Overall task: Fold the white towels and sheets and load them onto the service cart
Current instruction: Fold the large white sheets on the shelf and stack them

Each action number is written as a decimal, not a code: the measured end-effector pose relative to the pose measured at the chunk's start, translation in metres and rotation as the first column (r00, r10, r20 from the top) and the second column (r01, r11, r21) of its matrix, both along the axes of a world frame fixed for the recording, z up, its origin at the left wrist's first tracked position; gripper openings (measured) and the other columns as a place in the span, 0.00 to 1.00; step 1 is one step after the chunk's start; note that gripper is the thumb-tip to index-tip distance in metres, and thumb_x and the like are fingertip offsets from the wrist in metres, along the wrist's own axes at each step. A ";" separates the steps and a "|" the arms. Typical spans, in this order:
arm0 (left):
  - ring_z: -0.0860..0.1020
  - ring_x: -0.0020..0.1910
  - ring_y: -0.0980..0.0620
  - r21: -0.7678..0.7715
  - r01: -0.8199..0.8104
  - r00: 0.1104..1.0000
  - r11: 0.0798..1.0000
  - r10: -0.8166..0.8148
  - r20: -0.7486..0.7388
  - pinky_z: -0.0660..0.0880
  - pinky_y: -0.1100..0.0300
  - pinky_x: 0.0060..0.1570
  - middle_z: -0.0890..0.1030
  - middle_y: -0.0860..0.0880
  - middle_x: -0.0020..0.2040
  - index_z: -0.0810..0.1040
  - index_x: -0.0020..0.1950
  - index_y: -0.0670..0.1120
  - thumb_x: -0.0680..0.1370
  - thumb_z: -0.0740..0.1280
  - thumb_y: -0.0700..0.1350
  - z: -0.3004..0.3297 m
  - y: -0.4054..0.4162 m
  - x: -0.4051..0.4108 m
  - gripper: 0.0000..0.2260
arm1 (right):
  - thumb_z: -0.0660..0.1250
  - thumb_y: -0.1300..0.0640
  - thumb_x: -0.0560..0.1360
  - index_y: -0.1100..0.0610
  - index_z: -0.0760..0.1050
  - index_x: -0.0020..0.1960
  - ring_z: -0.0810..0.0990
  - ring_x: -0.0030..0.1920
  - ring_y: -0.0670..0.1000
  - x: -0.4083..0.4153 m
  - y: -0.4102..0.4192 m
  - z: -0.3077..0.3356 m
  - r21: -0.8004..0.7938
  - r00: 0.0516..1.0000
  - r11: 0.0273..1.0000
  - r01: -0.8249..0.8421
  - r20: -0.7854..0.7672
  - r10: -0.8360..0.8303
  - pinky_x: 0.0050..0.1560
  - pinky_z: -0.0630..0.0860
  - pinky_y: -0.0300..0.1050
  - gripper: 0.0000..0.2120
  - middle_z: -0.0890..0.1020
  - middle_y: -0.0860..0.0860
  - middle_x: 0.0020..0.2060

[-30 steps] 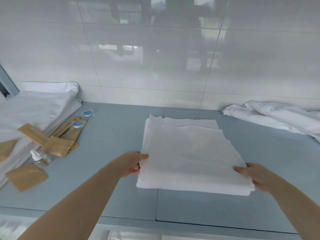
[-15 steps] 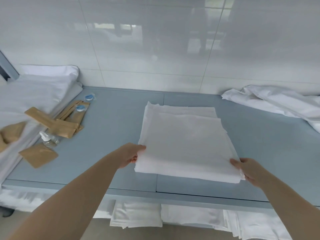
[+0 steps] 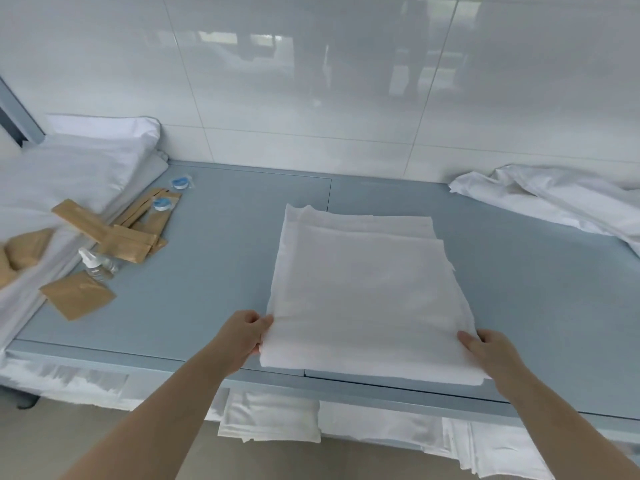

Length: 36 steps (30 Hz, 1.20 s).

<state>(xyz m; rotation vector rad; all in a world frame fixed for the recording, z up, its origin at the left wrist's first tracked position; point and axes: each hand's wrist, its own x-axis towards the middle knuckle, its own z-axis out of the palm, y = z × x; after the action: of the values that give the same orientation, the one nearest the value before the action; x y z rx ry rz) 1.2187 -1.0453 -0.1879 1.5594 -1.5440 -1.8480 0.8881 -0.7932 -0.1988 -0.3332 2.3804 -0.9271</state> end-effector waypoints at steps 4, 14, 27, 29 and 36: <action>0.70 0.30 0.50 0.066 0.007 1.000 0.998 -0.006 -0.018 0.74 0.61 0.30 0.70 0.45 0.34 0.71 0.46 0.38 0.82 0.62 0.41 0.007 0.012 0.007 0.08 | 0.70 0.57 0.75 0.65 0.80 0.48 0.80 0.49 0.63 -0.002 0.006 0.009 0.036 0.990 0.999 -0.005 0.139 0.000 0.53 0.76 0.56 0.10 0.82 0.62 0.46; 0.68 0.70 0.42 -0.763 0.584 0.810 0.278 -0.142 0.569 0.59 0.52 0.70 0.72 0.41 0.69 0.75 0.65 0.39 0.80 0.60 0.38 0.013 0.023 -0.057 0.14 | 0.64 0.68 0.75 0.65 0.79 0.56 0.75 0.62 0.61 0.061 -0.059 0.031 0.037 0.728 0.896 -0.442 -0.569 0.382 0.64 0.66 0.45 0.11 0.79 0.62 0.58; 0.37 0.77 0.50 -0.516 0.804 0.570 0.295 -0.138 0.810 0.38 0.52 0.76 0.41 0.45 0.79 0.41 0.79 0.47 0.79 0.44 0.62 -0.035 0.017 -0.074 0.32 | 0.38 0.39 0.80 0.42 0.35 0.76 0.38 0.77 0.47 0.004 -0.080 -0.019 0.586 0.573 0.700 -0.409 -0.432 0.696 0.76 0.40 0.54 0.27 0.38 0.43 0.77; 0.58 0.76 0.48 -0.591 0.762 0.628 0.266 -0.080 0.774 0.52 0.55 0.74 0.63 0.45 0.76 0.60 0.76 0.44 0.80 0.48 0.58 -0.027 0.005 -0.082 0.29 | 0.39 0.40 0.81 0.47 0.37 0.78 0.42 0.78 0.50 -0.013 -0.089 -0.017 0.597 0.689 0.740 -0.310 -0.395 0.607 0.75 0.41 0.58 0.28 0.41 0.47 0.78; 0.70 0.60 0.40 -0.788 0.608 0.794 0.095 -0.095 0.601 0.65 0.51 0.66 0.75 0.42 0.56 0.76 0.53 0.41 0.79 0.60 0.45 -0.024 -0.035 -0.098 0.10 | 0.44 0.45 0.82 0.47 0.44 0.78 0.37 0.77 0.49 0.055 -0.181 -0.016 0.440 0.416 0.678 -0.588 -0.554 0.721 0.74 0.34 0.55 0.26 0.42 0.45 0.78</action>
<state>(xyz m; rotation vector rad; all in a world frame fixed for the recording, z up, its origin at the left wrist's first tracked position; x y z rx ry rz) 1.1207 -1.0799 -0.2124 0.8449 -2.6743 -0.1233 0.9430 -0.9740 -0.2147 -1.6915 2.5251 -0.1675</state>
